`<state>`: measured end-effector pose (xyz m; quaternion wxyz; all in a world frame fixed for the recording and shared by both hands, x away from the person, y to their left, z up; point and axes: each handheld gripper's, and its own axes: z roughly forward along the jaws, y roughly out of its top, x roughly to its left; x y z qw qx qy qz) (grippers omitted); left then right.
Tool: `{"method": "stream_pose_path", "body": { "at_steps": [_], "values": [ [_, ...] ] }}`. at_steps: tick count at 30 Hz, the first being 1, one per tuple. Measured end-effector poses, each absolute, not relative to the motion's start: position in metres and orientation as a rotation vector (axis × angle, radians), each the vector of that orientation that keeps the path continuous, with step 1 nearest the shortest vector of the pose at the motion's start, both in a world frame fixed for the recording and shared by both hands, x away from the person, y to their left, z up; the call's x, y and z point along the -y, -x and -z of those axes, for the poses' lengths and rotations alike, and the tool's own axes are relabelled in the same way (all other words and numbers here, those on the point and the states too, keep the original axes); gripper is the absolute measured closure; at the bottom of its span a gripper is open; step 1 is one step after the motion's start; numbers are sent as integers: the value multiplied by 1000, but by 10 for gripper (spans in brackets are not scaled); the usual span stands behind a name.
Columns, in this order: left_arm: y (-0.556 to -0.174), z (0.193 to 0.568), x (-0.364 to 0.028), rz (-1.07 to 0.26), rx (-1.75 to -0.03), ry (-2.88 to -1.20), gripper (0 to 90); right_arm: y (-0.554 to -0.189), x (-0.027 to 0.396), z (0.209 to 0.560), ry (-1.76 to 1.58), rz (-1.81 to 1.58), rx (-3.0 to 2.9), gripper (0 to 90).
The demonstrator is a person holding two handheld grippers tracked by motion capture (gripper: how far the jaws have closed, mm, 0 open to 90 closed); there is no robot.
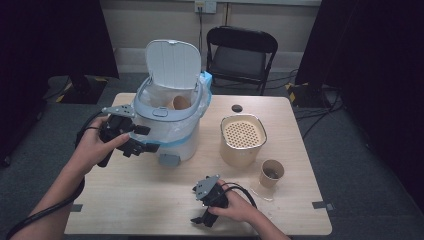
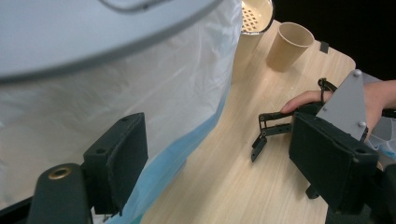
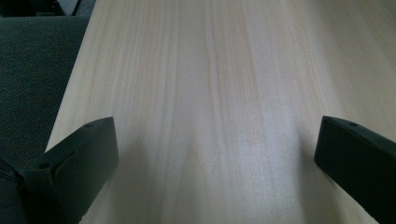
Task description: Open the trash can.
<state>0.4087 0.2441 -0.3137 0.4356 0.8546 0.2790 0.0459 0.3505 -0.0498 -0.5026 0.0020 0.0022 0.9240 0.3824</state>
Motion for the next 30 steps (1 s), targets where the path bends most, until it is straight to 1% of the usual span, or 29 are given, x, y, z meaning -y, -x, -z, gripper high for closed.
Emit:
{"method": "stream_pose_path", "body": {
  "at_steps": [2, 10, 30],
  "values": [
    [-409, 321, -243, -113, -704, -2132, 181, -350, 50, 503, -7, -1200, -2899, 0],
    [-407, 344, -242, -94, -689, -2138, 182, -350, 50, 502, -15, -1196, -2903, 0],
    [-400, 391, -239, -56, -677, -2160, 183, -350, 50, 502, -26, -1198, -2907, 0]
  ]
}}
